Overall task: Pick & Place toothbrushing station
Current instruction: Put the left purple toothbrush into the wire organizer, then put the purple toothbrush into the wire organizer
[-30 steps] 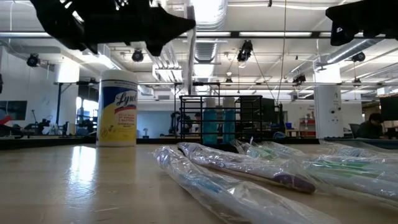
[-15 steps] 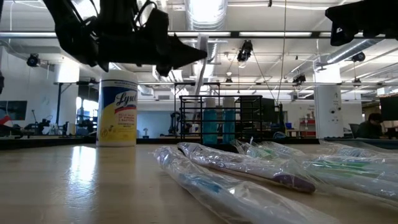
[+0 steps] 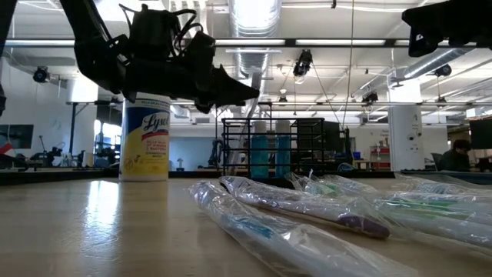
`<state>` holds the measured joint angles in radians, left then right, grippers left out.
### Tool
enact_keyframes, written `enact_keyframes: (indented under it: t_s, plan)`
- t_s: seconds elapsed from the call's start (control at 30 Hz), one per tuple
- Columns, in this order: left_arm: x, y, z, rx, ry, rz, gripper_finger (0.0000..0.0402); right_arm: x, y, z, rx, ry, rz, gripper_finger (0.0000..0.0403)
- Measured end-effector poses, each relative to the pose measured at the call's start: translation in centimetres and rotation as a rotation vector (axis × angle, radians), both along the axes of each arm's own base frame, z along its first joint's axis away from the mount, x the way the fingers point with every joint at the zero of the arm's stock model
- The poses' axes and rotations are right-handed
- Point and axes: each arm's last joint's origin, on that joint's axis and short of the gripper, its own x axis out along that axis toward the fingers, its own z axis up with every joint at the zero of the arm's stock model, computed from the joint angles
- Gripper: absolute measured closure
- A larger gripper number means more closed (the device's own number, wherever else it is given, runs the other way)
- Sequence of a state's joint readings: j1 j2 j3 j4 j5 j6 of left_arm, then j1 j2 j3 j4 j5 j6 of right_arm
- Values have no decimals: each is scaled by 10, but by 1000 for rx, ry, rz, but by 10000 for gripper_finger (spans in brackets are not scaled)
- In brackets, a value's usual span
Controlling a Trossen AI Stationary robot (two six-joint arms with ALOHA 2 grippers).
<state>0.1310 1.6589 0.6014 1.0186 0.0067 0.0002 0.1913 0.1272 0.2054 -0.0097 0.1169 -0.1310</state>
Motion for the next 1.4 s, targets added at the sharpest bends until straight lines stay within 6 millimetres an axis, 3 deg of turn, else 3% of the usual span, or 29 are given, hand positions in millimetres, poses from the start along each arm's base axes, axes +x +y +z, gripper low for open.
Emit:
enact_keyframes:
  t_s: [0.3,0.67,0.87,1.13,1.4]
  plan:
    - [0,0,0,-81,-3,12,357,0,0,0,0,0,0,390]
    - [-2,-1,6,-94,-25,-12,192,0,0,0,5,0,0,390]
    - [-8,-2,23,-92,-75,-42,121,0,0,0,8,1,1,390]
    - [-31,-23,61,-72,-54,-204,114,0,0,-1,8,4,1,390]
    - [-48,-68,67,-86,113,-292,117,0,0,-1,19,5,2,390]
